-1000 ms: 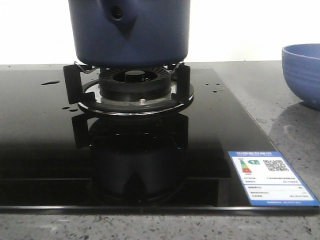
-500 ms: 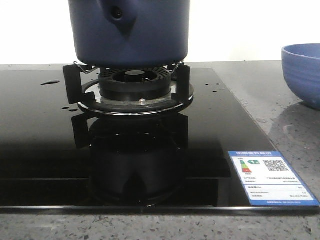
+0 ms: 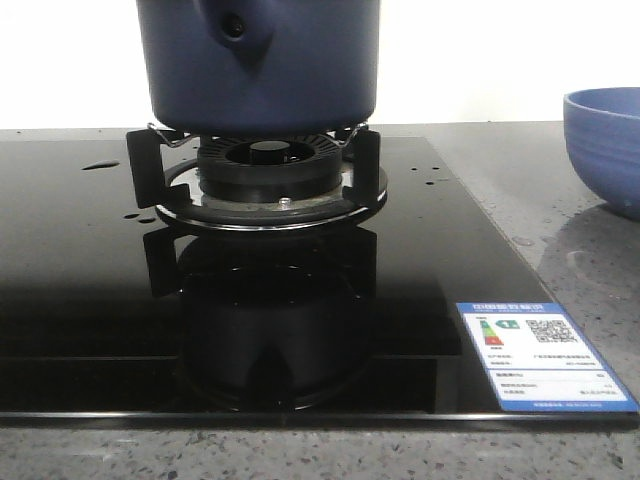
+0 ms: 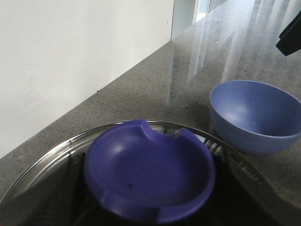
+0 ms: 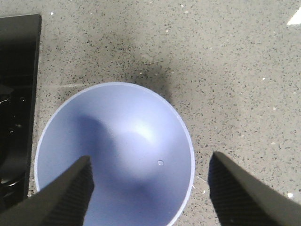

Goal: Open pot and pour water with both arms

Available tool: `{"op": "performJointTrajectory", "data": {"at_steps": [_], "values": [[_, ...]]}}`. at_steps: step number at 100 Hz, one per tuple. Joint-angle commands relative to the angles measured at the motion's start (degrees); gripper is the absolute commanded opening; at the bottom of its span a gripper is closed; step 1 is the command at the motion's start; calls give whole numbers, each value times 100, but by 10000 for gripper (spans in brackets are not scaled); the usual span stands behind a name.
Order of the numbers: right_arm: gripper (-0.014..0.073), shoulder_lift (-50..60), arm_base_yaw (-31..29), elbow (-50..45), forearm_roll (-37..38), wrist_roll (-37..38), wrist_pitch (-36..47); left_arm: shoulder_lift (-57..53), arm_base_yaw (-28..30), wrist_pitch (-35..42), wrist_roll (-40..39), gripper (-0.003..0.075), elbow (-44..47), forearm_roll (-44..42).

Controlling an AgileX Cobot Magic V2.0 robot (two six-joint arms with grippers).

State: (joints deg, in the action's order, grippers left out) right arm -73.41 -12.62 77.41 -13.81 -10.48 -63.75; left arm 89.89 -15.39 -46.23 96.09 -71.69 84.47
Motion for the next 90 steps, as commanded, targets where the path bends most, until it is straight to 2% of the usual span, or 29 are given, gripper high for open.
{"op": "performJointTrajectory", "data": {"at_steps": [1, 15, 32, 51, 56, 63, 70, 79, 90], "values": [[468, 176, -41, 179, -97, -51, 259, -228, 6, -140, -55, 575, -192, 453], [468, 176, -41, 179, -97, -51, 252, -320, 119, -401, -55, 593, -192, 747], [468, 189, -30, 179, -143, -51, 201, -760, 524, -710, -55, 588, -192, 978], [437, 213, -30, 179, -983, -268, 342, -1402, 1119, -796, -363, 574, -192, 943], [387, 248, -30, 179, -1360, -294, 448, -1545, 1260, -772, -563, 532, -192, 931], [283, 293, -22, 174, -2034, -515, 669, -1718, 1463, -746, -881, 421, -192, 888], [136, 375, -22, 164, -2797, -1022, 885, -1865, 1651, -746, -1196, 254, -192, 768], [-69, 528, -22, 57, -3640, -1773, 1197, -2050, 1859, -746, -1555, -18, -192, 494], [-46, 894, -22, -265, -4271, -2617, 1712, -2333, 2006, -613, -1878, -19, -149, -14]]}}
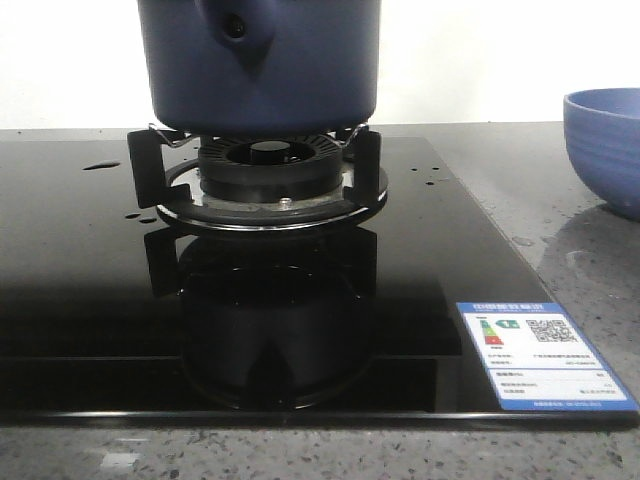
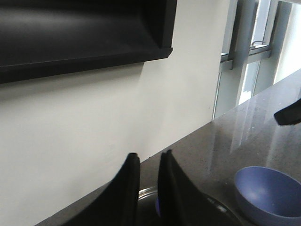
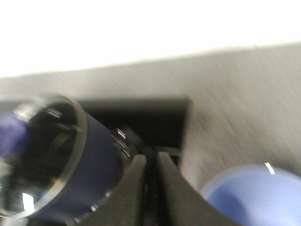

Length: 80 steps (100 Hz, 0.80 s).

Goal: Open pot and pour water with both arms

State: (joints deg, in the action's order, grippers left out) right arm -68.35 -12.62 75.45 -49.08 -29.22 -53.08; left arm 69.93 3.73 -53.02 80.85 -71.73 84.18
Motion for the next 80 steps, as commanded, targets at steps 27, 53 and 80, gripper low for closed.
{"op": "performJointTrajectory", "data": {"at_steps": [27, 53, 80], "values": [[-45, 2069, -22, -1831, -1543, -2619, 2198, -1889, 95, 2653, -471, -20, 1275, -432], [-46, 3800, 291, -3981, -1651, -3008, 3021, -3400, -375, 3441, 10, -19, 3312, -468], [-46, 5035, 774, -5420, -1651, -3132, 3066, -4776, -686, 3710, 33, -19, 4792, -183]]}}
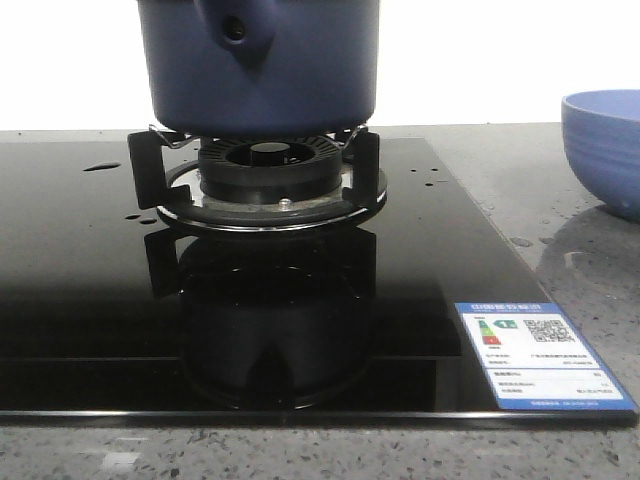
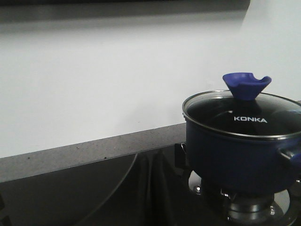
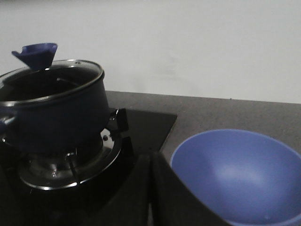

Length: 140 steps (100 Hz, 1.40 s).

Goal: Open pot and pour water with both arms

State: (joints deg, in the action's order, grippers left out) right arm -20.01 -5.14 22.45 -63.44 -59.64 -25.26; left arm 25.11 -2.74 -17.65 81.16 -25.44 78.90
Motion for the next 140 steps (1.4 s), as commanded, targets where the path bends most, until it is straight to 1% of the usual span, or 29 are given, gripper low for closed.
{"op": "performJointTrajectory", "data": {"at_steps": [1, 10, 24, 113, 120, 123, 128, 129, 131, 134, 135, 136, 139, 140], "values": [[-46, 217, 25, -169, -214, -90, 285, -348, -40, 173, 2, -19, 216, 358], [-46, 355, 25, -422, -239, -90, 285, -635, -40, 173, 2, -19, 484, 533], [-46, 358, 25, -533, -313, -90, 115, -821, -40, 159, -21, -19, 609, 784], [-46, 358, 25, -533, -313, -90, 91, -820, -40, 164, -21, -19, 624, 851], [-46, 358, 25, -533, -313, -90, 91, -820, -40, 164, -169, -19, 624, 700], [-46, 358, 25, -533, -313, -90, 91, -820, -40, 195, -352, -19, 609, 434], [-46, 358, 25, -533, -313, -90, 91, -820, -40, 314, -987, -19, 549, -265], [-46, 358, 25, -533, -313, -90, 91, -820, -40, 342, -1243, -19, 552, -386], [-46, 358, 25, -533, -313, -90, 91, -820, -40, 476, -1674, -19, 515, -907], [-46, 358, 25, -533, -313, -90, 91, -820, -40, 588, -2338, -19, 511, -1342], [-46, 358, 25, -533, -313, -90, 91, -820, -40, 673, -2514, -19, 511, -1647], [-46, 358, 25, -533, -313, -90, 91, -820, -40, 723, -2878, -19, 499, -1801], [-46, 358, 25, -533, -313, -90, 91, -820, -40, 961, -3622, -19, 499, -2618], [-46, 358, 25, -533, -313, -90, 91, -820, -40, 1004, -4006, -19, 509, -2793]]}}
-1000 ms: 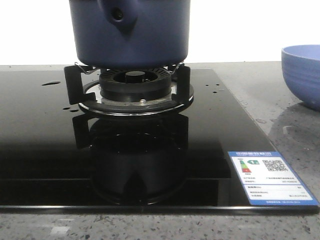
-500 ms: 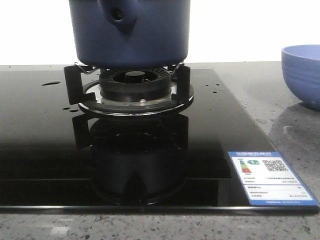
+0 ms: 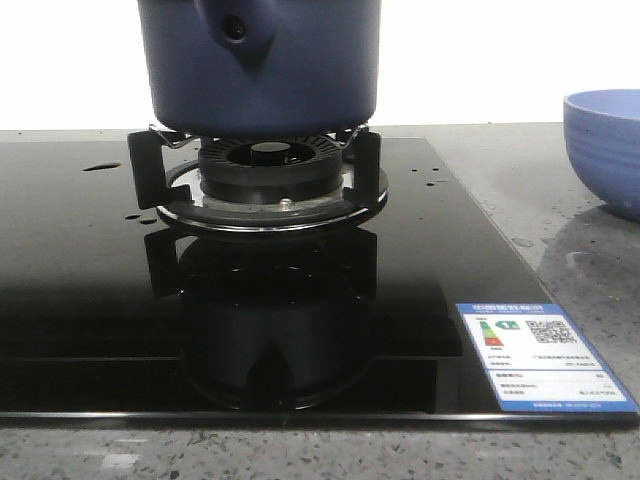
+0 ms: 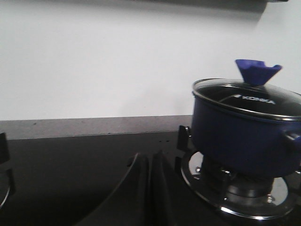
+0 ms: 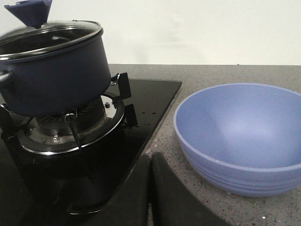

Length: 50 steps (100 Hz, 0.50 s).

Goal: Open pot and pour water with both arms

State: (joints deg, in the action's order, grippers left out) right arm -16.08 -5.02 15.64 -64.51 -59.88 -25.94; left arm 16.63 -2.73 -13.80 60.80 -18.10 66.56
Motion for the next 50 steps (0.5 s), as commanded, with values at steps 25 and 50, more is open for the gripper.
{"op": "performJointTrajectory", "data": {"at_steps": [25, 50], "values": [[-46, -36, 14, 148, -206, -65, 159, -415, -41, 1144, -6646, -19, 461, -6303], [-46, -36, 14, 148, -206, -65, 159, -1652, -41, 1129, -6646, -19, 1577, -6259]]}}
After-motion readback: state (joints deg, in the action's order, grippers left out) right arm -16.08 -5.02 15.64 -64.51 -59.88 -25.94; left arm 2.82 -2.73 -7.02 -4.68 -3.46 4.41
